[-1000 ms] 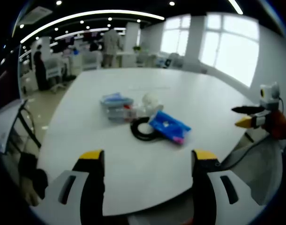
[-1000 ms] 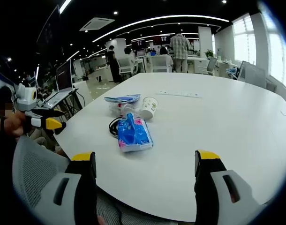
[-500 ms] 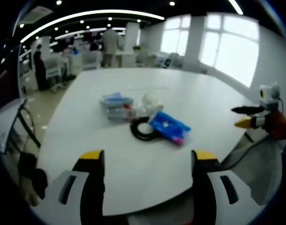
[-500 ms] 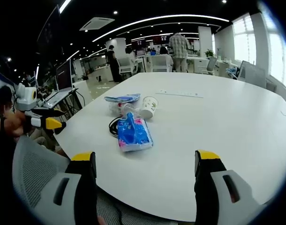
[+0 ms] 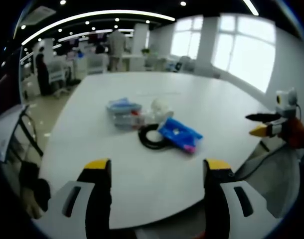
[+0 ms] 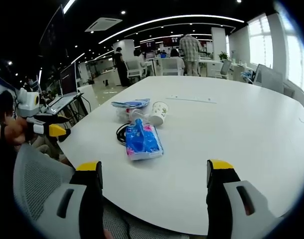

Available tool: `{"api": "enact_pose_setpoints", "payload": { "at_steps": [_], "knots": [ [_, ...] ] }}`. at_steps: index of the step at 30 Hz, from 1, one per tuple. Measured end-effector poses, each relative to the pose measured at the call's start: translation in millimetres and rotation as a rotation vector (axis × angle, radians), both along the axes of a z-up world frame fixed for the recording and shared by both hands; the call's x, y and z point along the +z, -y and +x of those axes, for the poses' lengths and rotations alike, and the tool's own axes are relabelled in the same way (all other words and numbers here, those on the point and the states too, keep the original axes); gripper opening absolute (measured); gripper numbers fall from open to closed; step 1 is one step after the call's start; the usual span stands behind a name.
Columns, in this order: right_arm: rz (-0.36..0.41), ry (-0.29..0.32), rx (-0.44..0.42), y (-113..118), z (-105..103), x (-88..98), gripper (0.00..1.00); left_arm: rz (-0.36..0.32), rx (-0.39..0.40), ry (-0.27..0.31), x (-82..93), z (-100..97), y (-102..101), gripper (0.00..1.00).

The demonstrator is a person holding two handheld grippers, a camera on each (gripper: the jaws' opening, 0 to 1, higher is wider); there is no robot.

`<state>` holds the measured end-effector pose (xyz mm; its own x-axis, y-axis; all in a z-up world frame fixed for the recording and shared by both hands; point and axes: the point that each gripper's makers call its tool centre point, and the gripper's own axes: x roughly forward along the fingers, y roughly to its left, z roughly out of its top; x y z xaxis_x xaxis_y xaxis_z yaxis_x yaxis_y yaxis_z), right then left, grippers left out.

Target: Arrange the tabletop items into an orderly group along one side of the table until the central work area is clear of visible clutter.

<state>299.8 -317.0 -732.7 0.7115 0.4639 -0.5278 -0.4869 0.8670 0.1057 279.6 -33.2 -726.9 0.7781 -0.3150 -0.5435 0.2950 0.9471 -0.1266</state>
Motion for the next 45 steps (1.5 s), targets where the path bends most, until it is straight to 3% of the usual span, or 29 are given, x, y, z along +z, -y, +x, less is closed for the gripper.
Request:
{"api": "enact_pose_setpoints", "payload": {
  "at_steps": [34, 45],
  "knots": [
    [0.002, -0.015, 0.011, -3.2, -0.4, -1.8, 0.85, -0.017, 0.013, 0.008, 2.2, 1.1, -2.4, 0.72],
    [-0.041, -0.012, 0.042, -12.3, 3.0, -3.8, 0.84, -0.023, 0.015, 0.014, 3.4, 1.8, -2.8, 0.72]
  ]
}}
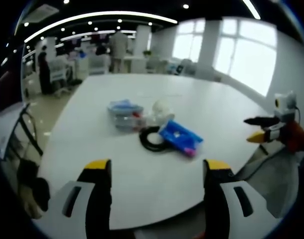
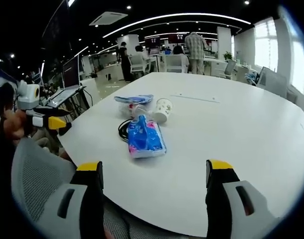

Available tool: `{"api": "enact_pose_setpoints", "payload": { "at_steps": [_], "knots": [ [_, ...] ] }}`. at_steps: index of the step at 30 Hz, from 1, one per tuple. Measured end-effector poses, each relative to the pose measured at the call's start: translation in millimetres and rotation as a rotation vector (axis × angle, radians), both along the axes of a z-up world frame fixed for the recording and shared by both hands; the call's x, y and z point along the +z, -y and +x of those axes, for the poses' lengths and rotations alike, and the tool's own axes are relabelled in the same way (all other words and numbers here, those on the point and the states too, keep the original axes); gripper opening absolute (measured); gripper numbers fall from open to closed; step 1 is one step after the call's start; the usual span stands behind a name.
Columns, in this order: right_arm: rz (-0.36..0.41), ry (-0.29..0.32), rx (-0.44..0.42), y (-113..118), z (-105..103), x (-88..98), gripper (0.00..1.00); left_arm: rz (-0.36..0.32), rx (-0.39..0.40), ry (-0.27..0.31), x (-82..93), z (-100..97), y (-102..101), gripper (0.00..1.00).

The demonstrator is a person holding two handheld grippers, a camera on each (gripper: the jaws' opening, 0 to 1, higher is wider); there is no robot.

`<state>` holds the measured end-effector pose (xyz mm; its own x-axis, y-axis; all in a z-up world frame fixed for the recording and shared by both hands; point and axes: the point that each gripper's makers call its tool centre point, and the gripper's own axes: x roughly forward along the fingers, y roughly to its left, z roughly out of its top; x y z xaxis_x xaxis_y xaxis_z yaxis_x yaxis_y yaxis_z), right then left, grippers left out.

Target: Arrange the tabletop items into an orderly group along one side of the table until the central work area is clear of visible clutter.

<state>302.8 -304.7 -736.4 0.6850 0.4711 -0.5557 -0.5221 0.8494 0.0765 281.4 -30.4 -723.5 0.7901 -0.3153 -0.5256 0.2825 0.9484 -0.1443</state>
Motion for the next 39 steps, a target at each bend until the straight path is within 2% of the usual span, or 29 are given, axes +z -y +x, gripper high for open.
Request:
{"api": "enact_pose_setpoints", "payload": {
  "at_steps": [4, 13, 30, 39],
  "knots": [
    [0.036, -0.003, -0.019, -6.7, 8.7, -0.3, 0.84, 0.001, -0.002, 0.002, 0.6, -0.3, 0.4, 0.72],
    [0.034, -0.025, -0.006, -30.1, 28.3, -14.4, 0.84, -0.003, -0.007, 0.009, 2.3, -0.5, 0.6, 0.72],
    [0.022, -0.129, -0.044, -62.5, 57.2, -66.8, 0.83, -0.011, -0.004, 0.017, 4.3, -0.7, -1.1, 0.72],
    [0.049, -0.192, -0.086, -76.8, 69.0, -91.6, 0.80, -0.014, -0.004, 0.018, 5.5, -0.7, -0.9, 0.71]
  ]
}}
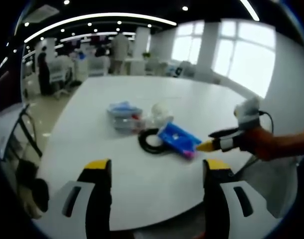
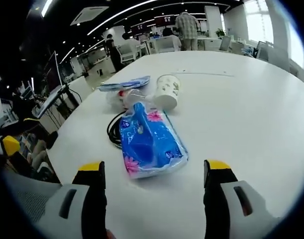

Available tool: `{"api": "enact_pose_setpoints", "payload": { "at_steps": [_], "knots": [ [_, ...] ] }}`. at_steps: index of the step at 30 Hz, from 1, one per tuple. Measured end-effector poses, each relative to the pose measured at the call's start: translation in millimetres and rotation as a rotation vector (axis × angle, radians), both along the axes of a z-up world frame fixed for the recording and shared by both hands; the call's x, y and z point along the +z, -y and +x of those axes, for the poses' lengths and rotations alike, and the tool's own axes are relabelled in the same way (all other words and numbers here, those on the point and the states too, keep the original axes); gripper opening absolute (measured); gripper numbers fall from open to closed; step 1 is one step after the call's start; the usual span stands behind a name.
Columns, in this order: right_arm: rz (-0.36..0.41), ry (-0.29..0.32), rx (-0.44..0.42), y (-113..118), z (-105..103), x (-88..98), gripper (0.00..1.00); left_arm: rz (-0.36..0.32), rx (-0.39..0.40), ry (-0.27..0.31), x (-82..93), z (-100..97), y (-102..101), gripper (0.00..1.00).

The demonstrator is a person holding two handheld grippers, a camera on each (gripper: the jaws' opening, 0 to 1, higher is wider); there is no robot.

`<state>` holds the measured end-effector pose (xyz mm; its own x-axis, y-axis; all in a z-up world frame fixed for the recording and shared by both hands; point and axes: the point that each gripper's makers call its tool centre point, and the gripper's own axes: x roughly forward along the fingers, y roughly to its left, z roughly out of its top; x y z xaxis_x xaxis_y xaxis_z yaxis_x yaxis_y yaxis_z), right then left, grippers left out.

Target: Arrange the tabletop items into an orderly group along one side of the table until the central work area is clear of visible clutter.

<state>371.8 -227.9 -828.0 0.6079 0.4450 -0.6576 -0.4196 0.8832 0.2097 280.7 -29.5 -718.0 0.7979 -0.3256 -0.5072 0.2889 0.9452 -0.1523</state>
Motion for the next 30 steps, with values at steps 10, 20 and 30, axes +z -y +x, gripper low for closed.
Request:
{"api": "enact_pose_setpoints", "payload": {
  "at_steps": [10, 20, 30],
  "knots": [
    [0.010, -0.049, -0.051, -6.3, 8.0, -19.9, 0.75, -0.004, 0.012, 0.002, 0.7, 0.1, -2.9, 0.71],
    [0.024, -0.092, -0.080, -7.4, 8.3, -32.7, 0.71, 0.000, 0.011, -0.002, 0.3, -0.3, -3.1, 0.71],
    [0.058, -0.089, -0.096, -9.7, 10.1, -33.5, 0.58, -0.002, 0.012, -0.006, -0.3, -0.1, -3.6, 0.71]
  ]
}}
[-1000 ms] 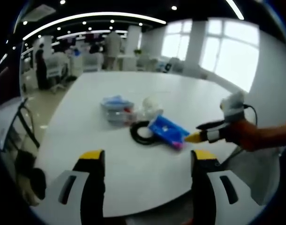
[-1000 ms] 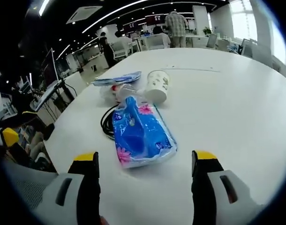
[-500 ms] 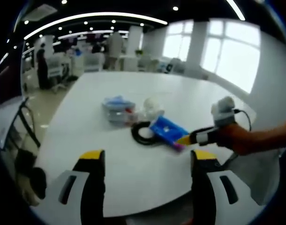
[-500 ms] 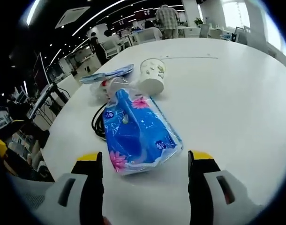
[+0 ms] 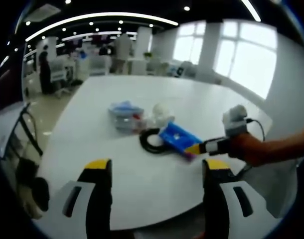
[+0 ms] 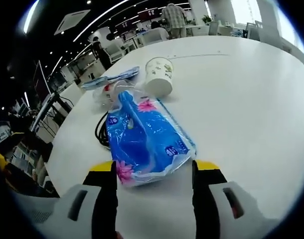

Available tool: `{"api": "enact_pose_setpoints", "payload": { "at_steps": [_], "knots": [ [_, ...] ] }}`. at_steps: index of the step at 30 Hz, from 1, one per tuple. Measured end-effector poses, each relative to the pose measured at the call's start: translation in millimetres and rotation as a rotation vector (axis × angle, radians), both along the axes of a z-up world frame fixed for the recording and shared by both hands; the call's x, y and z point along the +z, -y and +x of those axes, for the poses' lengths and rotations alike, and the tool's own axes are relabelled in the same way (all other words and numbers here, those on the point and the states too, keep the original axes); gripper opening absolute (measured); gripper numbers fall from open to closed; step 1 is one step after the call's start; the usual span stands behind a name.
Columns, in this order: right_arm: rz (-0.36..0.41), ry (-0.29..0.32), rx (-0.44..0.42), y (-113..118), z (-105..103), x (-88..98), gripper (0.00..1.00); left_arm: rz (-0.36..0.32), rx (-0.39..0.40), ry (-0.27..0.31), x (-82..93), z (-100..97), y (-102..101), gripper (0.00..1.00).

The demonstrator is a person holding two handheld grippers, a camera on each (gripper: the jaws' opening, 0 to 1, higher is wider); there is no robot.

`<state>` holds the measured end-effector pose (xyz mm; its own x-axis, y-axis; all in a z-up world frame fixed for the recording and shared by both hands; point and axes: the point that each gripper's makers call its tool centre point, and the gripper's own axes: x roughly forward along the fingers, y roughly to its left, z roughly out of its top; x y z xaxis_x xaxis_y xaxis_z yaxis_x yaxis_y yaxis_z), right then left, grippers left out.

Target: Arrange the tabletop items into an orderly group along one side of the table until the central work area is clear of visible clutter.

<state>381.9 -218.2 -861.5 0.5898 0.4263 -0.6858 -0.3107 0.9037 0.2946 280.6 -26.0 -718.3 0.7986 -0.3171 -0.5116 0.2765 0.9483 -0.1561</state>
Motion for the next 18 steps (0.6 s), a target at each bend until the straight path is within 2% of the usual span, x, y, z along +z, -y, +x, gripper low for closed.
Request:
{"api": "enact_pose_setpoints", "payload": {
  "at_steps": [8, 12, 16, 18],
  "knots": [
    [0.009, -0.003, -0.032, 6.5, 0.9, 0.1, 0.37, -0.004, 0.003, -0.001, 0.3, 0.5, -0.4, 0.70],
    [0.014, 0.004, -0.044, 9.1, 4.4, 1.4, 0.30, -0.006, 0.004, -0.001, 0.2, 1.0, -0.9, 0.70],
    [0.018, 0.016, -0.047, 10.8, 6.7, 4.1, 0.16, -0.007, 0.006, 0.000, 0.2, 1.2, -1.1, 0.70],
    [0.013, 0.023, -0.046, 12.0, 8.1, 4.7, 0.14, -0.007, 0.006, 0.000, 0.3, 1.1, -1.0, 0.70]
  ]
}}
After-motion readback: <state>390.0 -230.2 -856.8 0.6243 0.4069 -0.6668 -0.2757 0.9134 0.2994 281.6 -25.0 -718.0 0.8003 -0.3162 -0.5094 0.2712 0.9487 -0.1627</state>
